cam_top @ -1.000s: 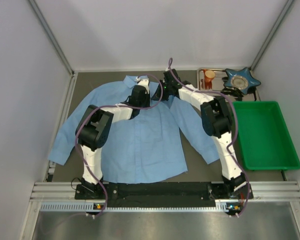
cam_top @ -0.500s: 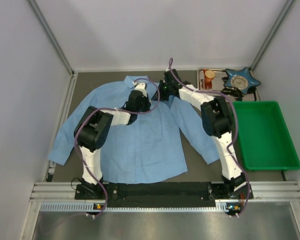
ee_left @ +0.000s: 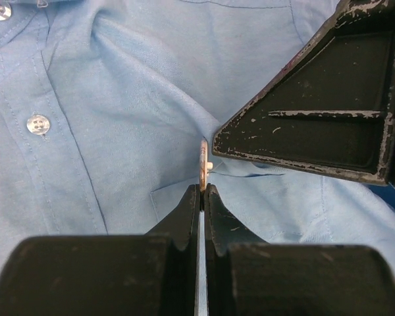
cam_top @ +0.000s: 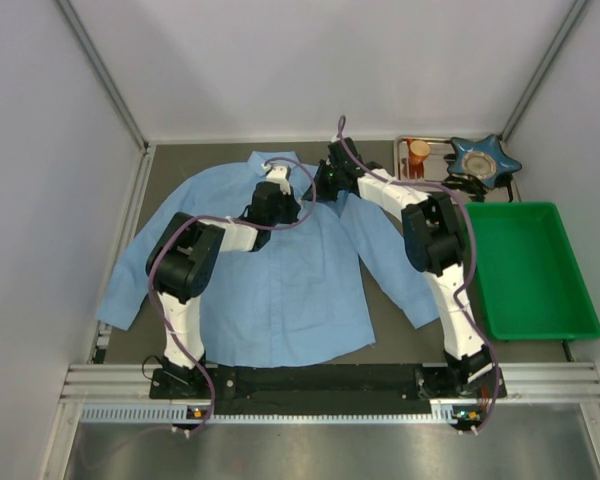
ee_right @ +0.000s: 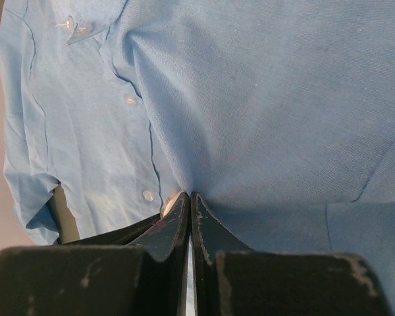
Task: Pin the brooch onto the clothing
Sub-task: Pin the brooch to the clothes.
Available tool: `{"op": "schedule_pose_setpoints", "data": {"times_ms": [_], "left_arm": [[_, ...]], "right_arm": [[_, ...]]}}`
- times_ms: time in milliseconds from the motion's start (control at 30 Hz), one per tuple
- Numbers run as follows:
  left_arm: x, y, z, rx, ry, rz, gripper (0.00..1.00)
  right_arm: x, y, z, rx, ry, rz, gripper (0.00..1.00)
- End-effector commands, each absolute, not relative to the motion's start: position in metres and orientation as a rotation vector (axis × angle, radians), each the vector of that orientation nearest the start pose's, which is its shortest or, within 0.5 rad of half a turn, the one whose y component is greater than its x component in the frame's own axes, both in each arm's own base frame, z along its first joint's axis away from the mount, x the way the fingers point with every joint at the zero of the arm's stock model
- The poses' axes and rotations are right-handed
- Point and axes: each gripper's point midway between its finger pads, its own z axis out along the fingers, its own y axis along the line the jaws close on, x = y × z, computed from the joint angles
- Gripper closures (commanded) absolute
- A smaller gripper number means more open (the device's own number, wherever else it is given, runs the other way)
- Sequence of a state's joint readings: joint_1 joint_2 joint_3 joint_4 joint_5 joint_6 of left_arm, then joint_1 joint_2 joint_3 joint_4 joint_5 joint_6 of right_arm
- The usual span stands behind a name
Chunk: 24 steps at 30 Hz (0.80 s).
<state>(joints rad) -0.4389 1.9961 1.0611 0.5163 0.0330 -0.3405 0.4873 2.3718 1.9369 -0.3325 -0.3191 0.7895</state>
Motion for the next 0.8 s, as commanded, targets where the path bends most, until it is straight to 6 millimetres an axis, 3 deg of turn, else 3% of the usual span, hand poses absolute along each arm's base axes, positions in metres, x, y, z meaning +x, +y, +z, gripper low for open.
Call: {"op": "schedule_pose_setpoints", "data": {"times_ms": [0, 767], "left_arm": [[0.488, -0.246, 0.112, 0.158, 1.857, -0.526, 1.00], [0.482, -0.256, 0.143, 0.134, 1.725, -0.675, 1.00]], "right_arm": [[0.500, 0.357, 0.112, 0.179, 2.415, 1.009, 1.00], [0.496, 0.347, 0.091, 0.261, 2.469, 1.019, 1.00]]}}
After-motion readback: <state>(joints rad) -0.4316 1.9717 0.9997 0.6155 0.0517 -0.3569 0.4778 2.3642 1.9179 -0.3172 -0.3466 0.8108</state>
